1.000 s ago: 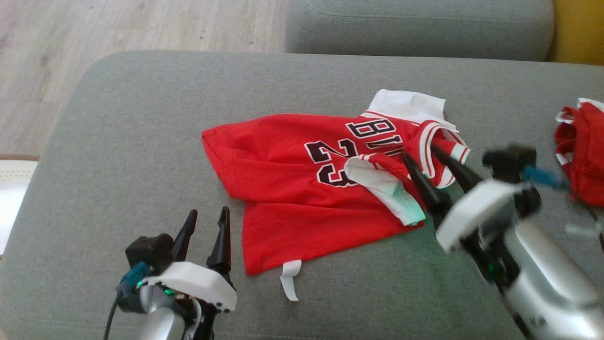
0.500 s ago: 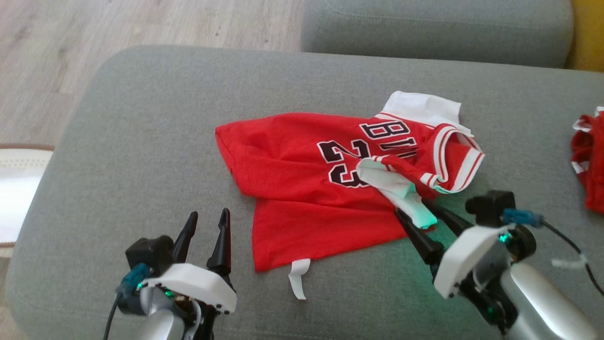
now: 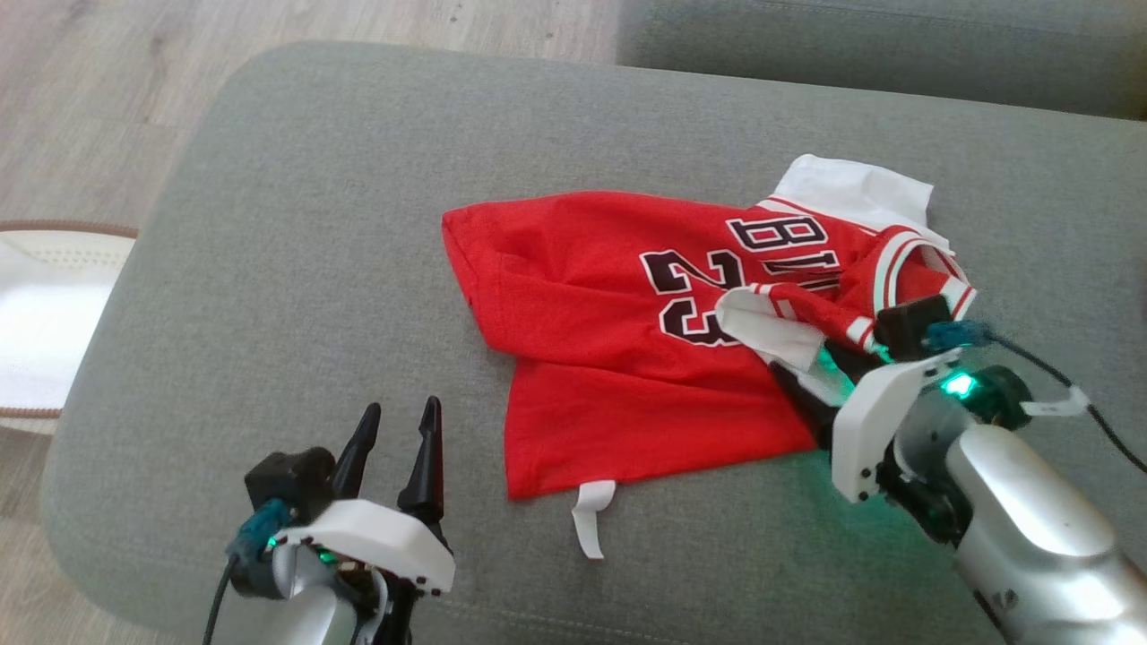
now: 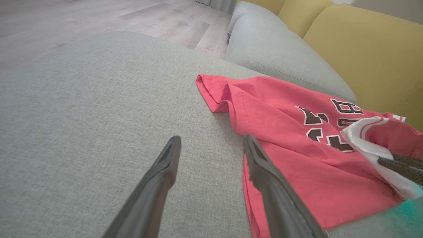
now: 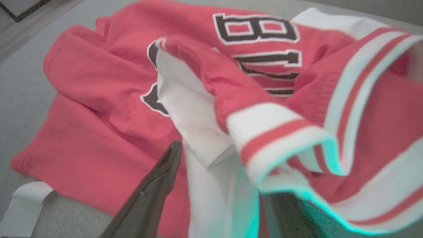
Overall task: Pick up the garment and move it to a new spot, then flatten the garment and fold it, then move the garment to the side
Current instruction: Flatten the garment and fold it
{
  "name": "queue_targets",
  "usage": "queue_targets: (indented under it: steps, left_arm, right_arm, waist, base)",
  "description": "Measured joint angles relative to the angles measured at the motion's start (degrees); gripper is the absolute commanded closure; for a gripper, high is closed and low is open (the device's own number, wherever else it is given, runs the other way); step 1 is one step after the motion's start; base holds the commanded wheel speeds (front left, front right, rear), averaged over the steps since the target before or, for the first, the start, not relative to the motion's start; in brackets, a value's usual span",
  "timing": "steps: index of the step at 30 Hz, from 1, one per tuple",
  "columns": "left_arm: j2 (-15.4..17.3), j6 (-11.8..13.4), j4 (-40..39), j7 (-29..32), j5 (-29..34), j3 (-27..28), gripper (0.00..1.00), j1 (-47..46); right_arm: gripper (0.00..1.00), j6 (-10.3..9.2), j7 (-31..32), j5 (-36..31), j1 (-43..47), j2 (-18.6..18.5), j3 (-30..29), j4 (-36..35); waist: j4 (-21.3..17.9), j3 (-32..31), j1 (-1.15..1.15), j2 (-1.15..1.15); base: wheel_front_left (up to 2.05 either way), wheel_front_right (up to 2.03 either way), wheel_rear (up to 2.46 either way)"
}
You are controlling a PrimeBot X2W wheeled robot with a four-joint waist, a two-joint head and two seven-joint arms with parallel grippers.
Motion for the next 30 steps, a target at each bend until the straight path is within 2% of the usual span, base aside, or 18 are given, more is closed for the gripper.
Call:
queue_targets:
  steps: [4, 8, 9, 11, 12, 13, 23, 25, 26, 28, 30]
  left_arm:
    - [-0.1, 0.0, 0.3, -0.2, -0.2, 0.0, 0.00, -0.1]
    - [0.0, 0.0, 0.4, -0.4, -0.5, 0.0, 0.00, -0.1]
    - [-0.1, 0.0, 0.4, -0.4, -0.5, 0.0, 0.00, -0.2]
    - [-0.1, 0.0, 0.5, -0.5, -0.5, 0.0, 0.00, -0.3]
    - [-0.1, 0.0, 0.5, -0.5, -0.5, 0.0, 0.00, -0.3]
    - [-0.1, 0.0, 0.6, -0.7, -0.5, 0.0, 0.00, -0.4]
    - [0.0, 0.0, 1.0, -0.9, -1.1, 0.0, 0.00, -1.3]
    - [0.0, 0.1, 1.0, -0.9, -1.1, 0.1, 0.00, -1.1]
    - [0.1, 0.1, 1.0, -0.9, -1.1, 0.1, 0.00, -0.9]
    - [0.2, 0.4, 1.0, -0.9, -1.1, 0.1, 0.00, -0.9]
    - [0.6, 0.5, 1.0, -0.9, -1.5, 0.2, 0.00, -0.7]
  right_arm:
    - [0.00, 0.00, 1.2, 1.9, -1.0, -0.4, 3.5, 1.2]
    - [0.00, 0.00, 1.1, 2.2, -2.1, -1.6, 4.1, 3.1]
    - [0.06, 0.00, 0.9, 2.2, -2.4, -1.7, 4.0, 3.7]
    - [0.50, 0.00, 0.7, 2.2, -2.9, -1.6, 4.1, 4.8]
    - [0.63, 0.00, 0.2, 2.2, -3.2, -1.4, 4.1, 5.4]
    - [1.00, 0.00, -0.4, 2.2, -3.5, -1.3, 4.1, 5.8]
    - [1.00, 0.00, -6.7, 3.0, -4.5, 0.4, 3.8, 7.2]
    - [1.00, 0.00, -7.3, 5.4, -4.3, 0.4, 2.8, 5.6]
    - [1.00, 0.00, -7.3, 8.9, -3.9, 0.4, 1.6, 3.0]
    - [1.00, 0.00, -6.6, 12.1, -2.7, 0.1, 0.0, -0.3]
    - [1.00, 0.00, -4.8, 14.3, -0.6, -1.1, -1.3, -3.2]
  waist:
    - [0.5, 0.0, 0.00, 0.00]
    - [0.5, 0.1, 0.00, 0.00]
    - [0.4, 0.1, 0.00, 0.00]
    - [0.4, 0.2, 0.00, 0.00]
    - [0.4, 0.3, 0.00, 0.00]
    - [0.3, 0.3, 0.00, 0.00]
    - [-0.1, -0.5, 0.00, 0.00]
    - [-0.5, -1.1, 0.00, 0.00]
    - [-1.1, -1.6, 0.00, 0.00]
    - [-1.9, -2.2, 0.00, 0.00]
    - [-2.8, -2.6, 0.00, 0.00]
  base:
    - [0.00, 0.00, 0.00]
    - [0.00, 0.00, 0.00]
    - [0.00, 0.00, 0.00]
    - [0.00, 0.00, 0.00]
    - [0.00, 0.00, 0.00]
    - [0.00, 0.00, 0.00]
    - [0.00, 0.00, 0.00]
    - [0.00, 0.00, 0.00]
    - [0.00, 0.00, 0.00]
    - [0.00, 0.00, 0.00]
    - [0.00, 0.00, 0.00]
